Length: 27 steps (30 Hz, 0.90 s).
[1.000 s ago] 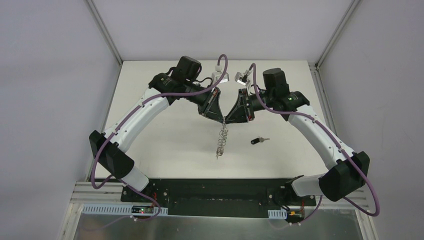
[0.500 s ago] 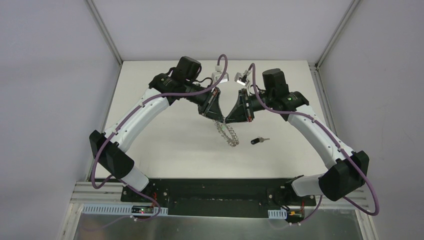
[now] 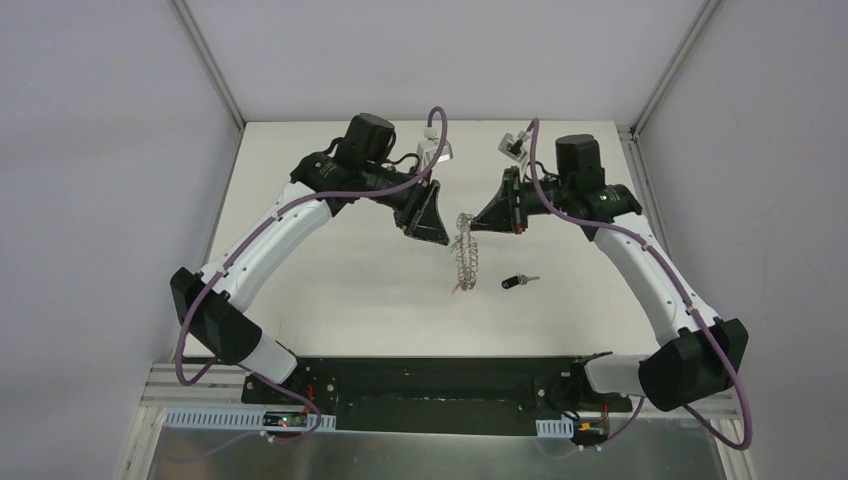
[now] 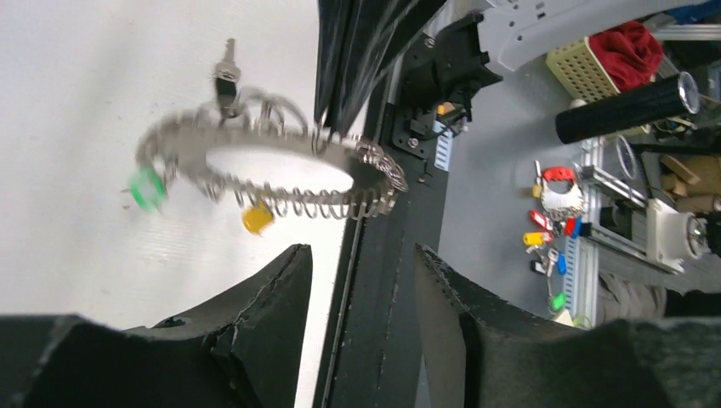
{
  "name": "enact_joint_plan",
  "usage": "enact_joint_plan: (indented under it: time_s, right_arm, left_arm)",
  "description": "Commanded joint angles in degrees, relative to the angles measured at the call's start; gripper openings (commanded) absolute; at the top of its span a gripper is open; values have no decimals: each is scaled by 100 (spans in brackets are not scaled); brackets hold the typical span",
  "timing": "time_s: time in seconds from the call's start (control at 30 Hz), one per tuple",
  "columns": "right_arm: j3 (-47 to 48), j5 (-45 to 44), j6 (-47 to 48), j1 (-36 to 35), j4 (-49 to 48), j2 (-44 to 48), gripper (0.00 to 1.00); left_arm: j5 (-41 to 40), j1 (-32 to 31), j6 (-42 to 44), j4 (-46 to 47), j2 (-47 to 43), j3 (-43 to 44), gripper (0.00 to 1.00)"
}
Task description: Put the keys on the keyring
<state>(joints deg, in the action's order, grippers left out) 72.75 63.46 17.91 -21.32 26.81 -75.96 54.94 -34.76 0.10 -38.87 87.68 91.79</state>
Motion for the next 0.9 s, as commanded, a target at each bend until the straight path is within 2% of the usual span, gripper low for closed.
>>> enact_joint_plan:
  time_s: [0.0,0.17,0.4,0.6,0.87]
  right_arm:
    - [-71,-187,122,458,-110,467,0]
    - [-97,-781,-116,1020,-181,618,0]
    - [-73,-1869,-796,1649,-273,636,0]
    - [-61,-2207,-874,2077,1,699,0]
    - [-325,-2748,-1212,2896,25,935,0]
  left_arm:
    - [-512,84,-149,625,-462,-210,51]
    - [-1281,84,-383,1088,-384,-521,56]
    - [-1823,9,-963,1784,164,-804,60]
    - [-2275,-359,-1107,1889,804,-753,66]
    - [-2519,-862,-1436,2505,1546,-743,68]
